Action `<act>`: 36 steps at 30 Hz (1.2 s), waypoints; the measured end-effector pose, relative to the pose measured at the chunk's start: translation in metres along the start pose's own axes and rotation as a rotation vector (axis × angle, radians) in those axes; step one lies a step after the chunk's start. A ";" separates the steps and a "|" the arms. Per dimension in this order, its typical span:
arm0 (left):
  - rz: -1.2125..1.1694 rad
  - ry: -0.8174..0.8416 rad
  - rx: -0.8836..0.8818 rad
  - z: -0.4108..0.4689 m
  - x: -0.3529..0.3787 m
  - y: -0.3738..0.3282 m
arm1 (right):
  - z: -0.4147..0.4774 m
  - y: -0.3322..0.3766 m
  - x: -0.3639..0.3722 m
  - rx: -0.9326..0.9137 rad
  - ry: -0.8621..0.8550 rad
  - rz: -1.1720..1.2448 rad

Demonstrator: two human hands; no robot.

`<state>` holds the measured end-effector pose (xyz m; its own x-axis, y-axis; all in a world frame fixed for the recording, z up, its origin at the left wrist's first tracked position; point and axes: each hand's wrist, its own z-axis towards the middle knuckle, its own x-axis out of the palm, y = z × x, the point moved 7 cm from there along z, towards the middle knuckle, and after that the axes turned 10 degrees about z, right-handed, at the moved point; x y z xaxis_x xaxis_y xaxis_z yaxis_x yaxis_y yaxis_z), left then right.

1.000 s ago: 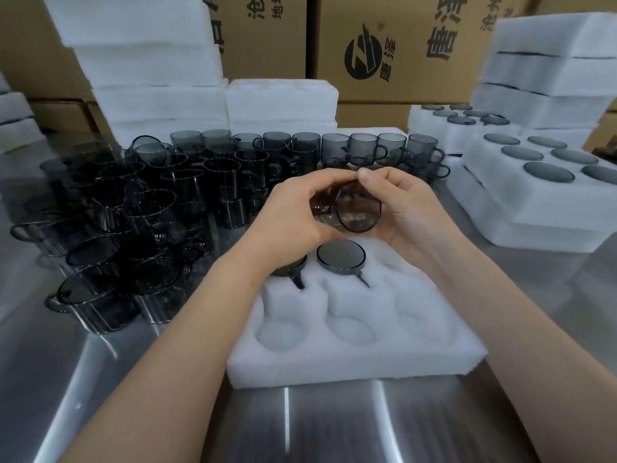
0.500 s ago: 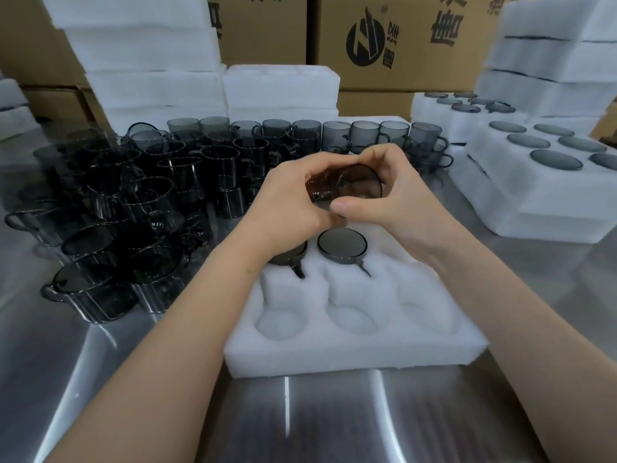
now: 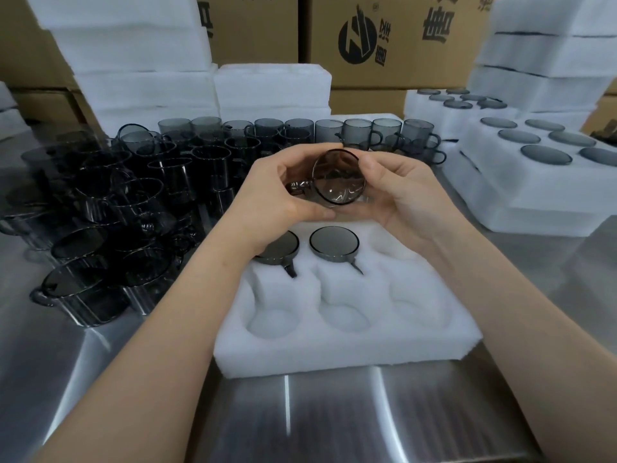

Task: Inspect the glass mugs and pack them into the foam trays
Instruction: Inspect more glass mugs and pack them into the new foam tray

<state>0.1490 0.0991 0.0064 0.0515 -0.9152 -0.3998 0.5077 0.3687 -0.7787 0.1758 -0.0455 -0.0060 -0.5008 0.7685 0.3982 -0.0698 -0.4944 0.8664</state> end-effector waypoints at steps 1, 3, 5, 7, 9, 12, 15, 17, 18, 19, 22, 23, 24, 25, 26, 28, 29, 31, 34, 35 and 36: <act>0.025 0.007 0.010 0.000 0.001 -0.002 | 0.001 0.000 -0.002 0.002 -0.037 -0.007; 0.079 0.032 0.038 -0.001 0.004 -0.008 | 0.001 0.000 -0.005 -0.004 -0.096 -0.037; 0.171 0.052 0.074 -0.002 0.009 -0.012 | 0.000 0.001 -0.006 -0.030 -0.164 -0.111; 0.276 0.054 0.085 -0.003 0.012 -0.013 | -0.001 0.004 -0.007 -0.084 -0.230 -0.213; 0.369 0.023 0.113 -0.004 0.013 -0.016 | -0.001 0.004 -0.005 -0.101 -0.240 -0.254; 0.311 -0.071 0.136 -0.005 0.007 -0.021 | 0.001 0.001 -0.003 -0.026 -0.214 -0.100; 0.083 -0.156 0.148 -0.006 -0.001 -0.020 | 0.003 -0.003 -0.002 0.064 -0.170 0.076; -0.016 -0.169 0.150 -0.005 -0.004 -0.017 | 0.003 -0.009 0.005 0.140 -0.039 0.054; -0.051 -0.177 0.137 -0.005 -0.005 -0.016 | 0.002 -0.012 0.008 0.159 0.032 0.012; -0.073 -0.187 0.124 -0.004 -0.007 -0.014 | 0.001 -0.013 0.011 0.154 0.082 -0.028; -0.045 -0.192 0.107 -0.003 -0.010 -0.011 | 0.000 -0.008 0.013 0.063 0.090 -0.055; -0.022 -0.180 0.099 -0.003 -0.009 -0.011 | 0.000 -0.005 0.011 0.030 0.061 -0.060; 0.001 -0.161 0.087 -0.002 -0.007 -0.010 | 0.000 -0.003 0.007 0.004 0.024 -0.083; 0.016 -0.140 0.069 -0.002 -0.005 -0.008 | 0.000 -0.002 0.004 -0.017 -0.012 -0.125; 0.025 -0.121 0.045 -0.001 -0.003 -0.005 | 0.000 0.000 0.001 -0.035 -0.045 -0.182; 0.056 -0.086 0.006 -0.002 0.002 -0.003 | -0.001 0.003 -0.001 -0.077 -0.089 -0.291; 0.097 -0.072 0.012 -0.002 0.003 -0.003 | -0.002 0.005 0.000 -0.104 -0.097 -0.326; 0.241 -0.050 0.073 -0.003 0.006 -0.009 | -0.003 0.007 0.002 -0.148 -0.113 -0.383; 0.356 -0.028 0.128 -0.005 0.010 -0.016 | -0.004 0.008 0.003 -0.185 -0.182 -0.498; 0.362 -0.024 0.129 -0.005 0.010 -0.017 | -0.004 0.009 0.003 -0.193 -0.202 -0.493; 0.367 -0.023 0.126 -0.005 0.011 -0.017 | -0.004 0.010 0.002 -0.198 -0.218 -0.466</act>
<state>0.1362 0.0837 0.0127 0.2678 -0.7301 -0.6286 0.5537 0.6506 -0.5197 0.1702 -0.0505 0.0021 -0.1894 0.9802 0.0570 -0.4134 -0.1322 0.9009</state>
